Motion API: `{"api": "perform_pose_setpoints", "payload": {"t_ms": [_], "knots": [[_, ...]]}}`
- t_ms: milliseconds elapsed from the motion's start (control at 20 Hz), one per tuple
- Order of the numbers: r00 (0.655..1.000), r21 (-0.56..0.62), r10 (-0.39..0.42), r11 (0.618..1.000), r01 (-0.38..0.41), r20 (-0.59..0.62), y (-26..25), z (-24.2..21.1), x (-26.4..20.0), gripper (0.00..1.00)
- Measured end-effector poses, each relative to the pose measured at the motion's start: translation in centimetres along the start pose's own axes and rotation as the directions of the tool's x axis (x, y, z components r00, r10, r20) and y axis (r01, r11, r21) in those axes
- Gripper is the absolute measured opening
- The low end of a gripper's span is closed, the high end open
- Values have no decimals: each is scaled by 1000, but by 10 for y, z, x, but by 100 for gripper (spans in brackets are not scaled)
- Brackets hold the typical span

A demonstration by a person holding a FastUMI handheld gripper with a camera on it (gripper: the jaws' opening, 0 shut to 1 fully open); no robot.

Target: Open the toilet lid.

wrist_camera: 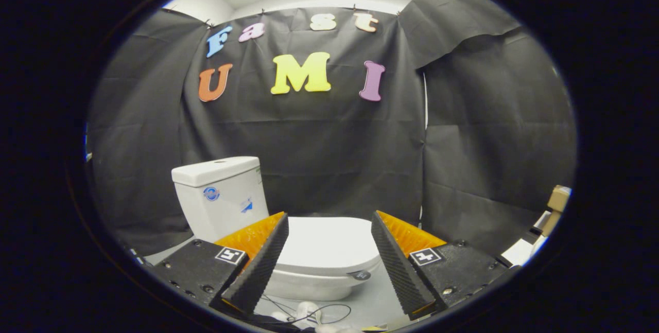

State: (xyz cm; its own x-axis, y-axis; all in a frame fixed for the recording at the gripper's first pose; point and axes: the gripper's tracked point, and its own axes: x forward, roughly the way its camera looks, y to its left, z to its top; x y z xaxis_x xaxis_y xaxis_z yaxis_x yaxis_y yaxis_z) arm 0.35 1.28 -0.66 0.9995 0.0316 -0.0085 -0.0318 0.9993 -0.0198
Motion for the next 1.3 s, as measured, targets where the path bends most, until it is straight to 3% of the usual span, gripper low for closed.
{"api": "perform_pose_setpoints", "payload": {"t_ms": [350, 700, 1050, 1300], "knots": [[1000, 3, 19, 1000, -19, -4, 6, -1, 9, 100], [999, 43, 45, 998, -45, 0, -5, 7, 47, 100], [998, 123, -6, 992, 13, -64, -64, -12, 101, 100], [987, 202, -21, 978, 53, -159, -103, -62, 123, 100]]}}
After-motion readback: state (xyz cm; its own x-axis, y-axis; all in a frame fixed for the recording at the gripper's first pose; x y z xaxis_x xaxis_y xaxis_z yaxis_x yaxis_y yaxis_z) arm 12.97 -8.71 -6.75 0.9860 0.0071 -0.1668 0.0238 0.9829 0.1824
